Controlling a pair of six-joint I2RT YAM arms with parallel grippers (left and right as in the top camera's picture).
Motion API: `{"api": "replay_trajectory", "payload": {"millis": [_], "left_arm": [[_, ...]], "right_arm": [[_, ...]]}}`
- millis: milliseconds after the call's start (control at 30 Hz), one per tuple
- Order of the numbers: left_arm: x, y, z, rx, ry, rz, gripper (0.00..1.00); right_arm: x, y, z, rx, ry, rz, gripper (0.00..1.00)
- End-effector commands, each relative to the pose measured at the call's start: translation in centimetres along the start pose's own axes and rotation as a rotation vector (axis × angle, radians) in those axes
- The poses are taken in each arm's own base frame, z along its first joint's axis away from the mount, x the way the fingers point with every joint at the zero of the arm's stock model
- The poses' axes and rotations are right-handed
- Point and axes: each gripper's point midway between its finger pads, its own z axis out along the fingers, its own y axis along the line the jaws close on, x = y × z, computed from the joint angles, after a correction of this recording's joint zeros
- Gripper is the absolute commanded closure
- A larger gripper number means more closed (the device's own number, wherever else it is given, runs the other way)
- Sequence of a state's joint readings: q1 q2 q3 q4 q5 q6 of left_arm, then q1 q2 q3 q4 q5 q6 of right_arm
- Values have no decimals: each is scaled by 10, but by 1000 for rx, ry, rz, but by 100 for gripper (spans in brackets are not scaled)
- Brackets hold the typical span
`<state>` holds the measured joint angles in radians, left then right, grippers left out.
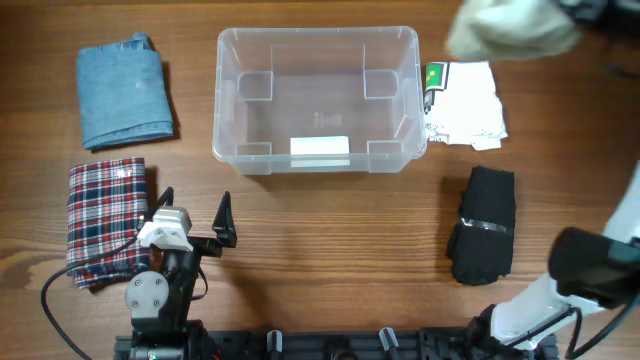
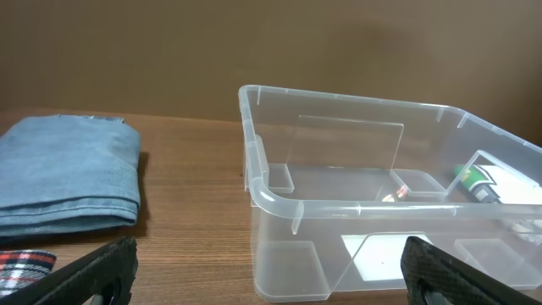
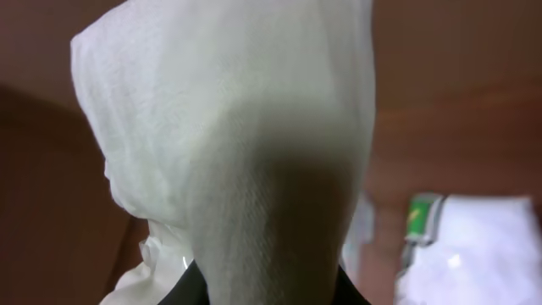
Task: Pack container
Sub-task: 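Grasp the cream cloth with the right gripper and lift it, then carry the cream cloth left and lower it into the bin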
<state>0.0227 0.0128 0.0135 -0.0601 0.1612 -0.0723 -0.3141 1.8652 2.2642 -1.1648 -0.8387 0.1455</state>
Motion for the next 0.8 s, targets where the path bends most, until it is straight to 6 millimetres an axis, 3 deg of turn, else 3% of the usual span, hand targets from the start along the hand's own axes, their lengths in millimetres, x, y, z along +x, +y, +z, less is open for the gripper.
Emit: {"api": "replay_trajectory", "payload": {"millis": [0, 100, 267, 500, 767], "left_arm": [[1, 3, 0, -13, -3, 12, 0], [1, 3, 0, -13, -3, 12, 0], [1, 3, 0, -13, -3, 12, 0], [1, 3, 0, -13, -3, 12, 0], [1, 3, 0, -13, -3, 12, 0]], "right_arm": [[22, 24, 42, 69, 71, 159, 96], [53, 48, 89, 78, 149, 199, 96], [104, 78, 150, 83, 232, 265, 96], [166, 99, 209, 110, 259, 254, 96], [210, 122, 263, 72, 202, 95, 96]]}}
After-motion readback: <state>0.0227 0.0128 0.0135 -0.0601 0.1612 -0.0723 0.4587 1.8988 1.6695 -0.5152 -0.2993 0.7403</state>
